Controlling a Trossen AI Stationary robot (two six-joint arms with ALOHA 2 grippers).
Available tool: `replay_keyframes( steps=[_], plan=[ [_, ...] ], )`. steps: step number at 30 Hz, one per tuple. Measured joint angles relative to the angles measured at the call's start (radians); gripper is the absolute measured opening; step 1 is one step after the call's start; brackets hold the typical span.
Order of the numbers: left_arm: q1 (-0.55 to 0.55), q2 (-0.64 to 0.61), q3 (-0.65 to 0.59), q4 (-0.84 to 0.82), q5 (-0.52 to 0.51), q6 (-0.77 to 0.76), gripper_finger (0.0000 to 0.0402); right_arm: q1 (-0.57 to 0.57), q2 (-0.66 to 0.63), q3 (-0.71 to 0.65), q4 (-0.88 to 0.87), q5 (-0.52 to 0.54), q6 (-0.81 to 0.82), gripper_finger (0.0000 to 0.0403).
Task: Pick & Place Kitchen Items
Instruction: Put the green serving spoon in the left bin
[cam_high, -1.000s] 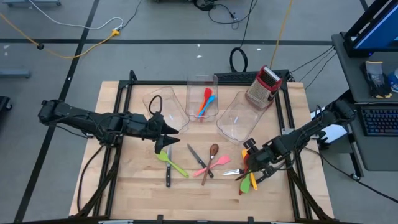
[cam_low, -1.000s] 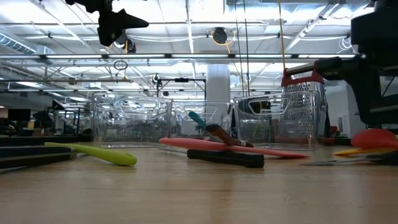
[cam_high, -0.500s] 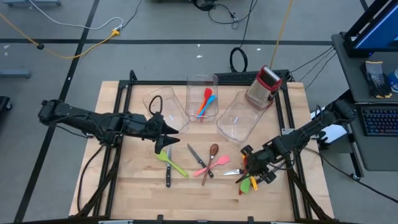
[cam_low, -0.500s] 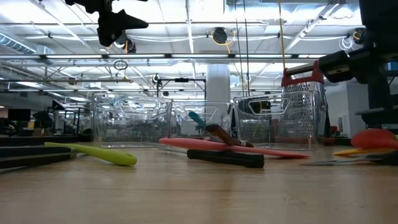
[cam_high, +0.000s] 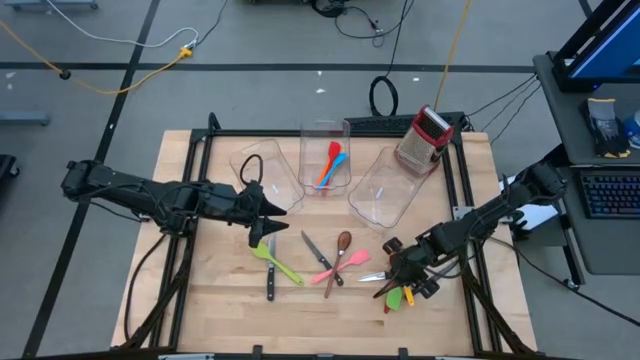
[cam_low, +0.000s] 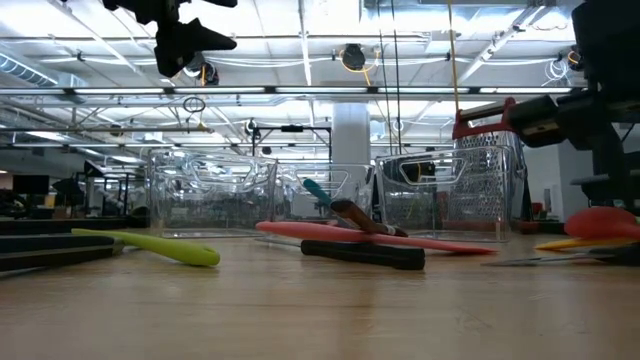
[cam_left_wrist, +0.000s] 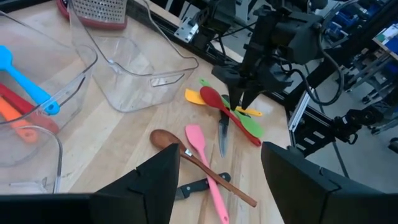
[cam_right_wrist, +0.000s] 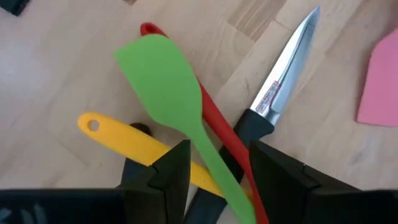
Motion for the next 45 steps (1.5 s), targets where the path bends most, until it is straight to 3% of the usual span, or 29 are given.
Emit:
replay_keyframes(
  steps=[21,30,38,45],
  plan=[
    [0.000,0.000,0.000,0.017,0.000,0.052,0.0230,-0.016,-0.016,0.000,0.091,0.083,0.193,0.0155],
    [0.000,0.000,0.000,0.032,0.019,0.069,0.0230,-0.068,-0.046,0.000,0.262,0.210,0.480,0.0155],
    [-0.002,0.000,0.000,0.031,0.029,0.015,0.0230,-0.070,-0.047,0.000,0.386,0.210,0.749,0.0155],
    [-0.037,0.002,0.000,0.031,-0.019,-0.036,0.0230,-0.069,-0.047,0.000,0.441,0.210,0.873,0.0155]
  ],
)
